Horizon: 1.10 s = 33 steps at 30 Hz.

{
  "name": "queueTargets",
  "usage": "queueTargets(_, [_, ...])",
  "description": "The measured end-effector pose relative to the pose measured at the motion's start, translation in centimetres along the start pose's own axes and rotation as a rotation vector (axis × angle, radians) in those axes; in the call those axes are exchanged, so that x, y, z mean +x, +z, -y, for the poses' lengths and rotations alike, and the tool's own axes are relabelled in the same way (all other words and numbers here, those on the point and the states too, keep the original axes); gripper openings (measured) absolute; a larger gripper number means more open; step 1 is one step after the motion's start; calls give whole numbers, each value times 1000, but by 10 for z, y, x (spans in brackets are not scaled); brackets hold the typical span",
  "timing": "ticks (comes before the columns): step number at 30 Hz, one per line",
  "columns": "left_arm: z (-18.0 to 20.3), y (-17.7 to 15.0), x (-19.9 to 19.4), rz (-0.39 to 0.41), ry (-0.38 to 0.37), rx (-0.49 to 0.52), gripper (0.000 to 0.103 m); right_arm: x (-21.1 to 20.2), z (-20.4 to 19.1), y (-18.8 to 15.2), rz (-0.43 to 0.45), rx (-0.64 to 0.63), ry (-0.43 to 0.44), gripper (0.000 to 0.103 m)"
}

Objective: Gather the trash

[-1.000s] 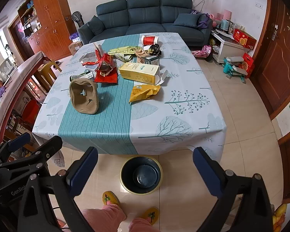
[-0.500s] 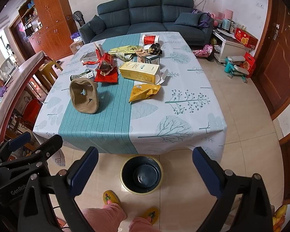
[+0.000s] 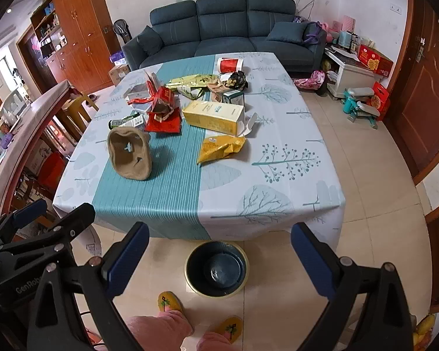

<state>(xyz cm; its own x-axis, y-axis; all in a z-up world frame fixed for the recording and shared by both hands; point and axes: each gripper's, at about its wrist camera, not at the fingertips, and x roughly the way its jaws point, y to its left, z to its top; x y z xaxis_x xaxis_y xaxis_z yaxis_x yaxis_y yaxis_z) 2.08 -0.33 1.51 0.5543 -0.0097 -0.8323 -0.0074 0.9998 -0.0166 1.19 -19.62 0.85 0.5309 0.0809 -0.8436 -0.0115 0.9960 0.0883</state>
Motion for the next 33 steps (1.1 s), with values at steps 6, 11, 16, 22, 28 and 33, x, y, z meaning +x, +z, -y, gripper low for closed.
queueTargets(6, [-4,8,-7,20,12,-8,95,-1,-1,9,11,-5,13,98])
queueTargets(11, [-9,20,-8,52,15,-4,95,0,-6,18,36,-22,3,98])
queueTargets(16, [-25,44,2,83,14,14,95,8,-7,30,45,23,-21,94])
queueTargets(22, [-64,84,33,46,-39,23,95,37,-5,47,-10,179,-31,87])
queueTargets(28, [-85,115,84,-26,-113,135,95,74,-3,53,-63,354,-40,83])
queueTargets(33, [-81,123,131,-81,-170,288,95,115,4,55,-99,514,-32,79])
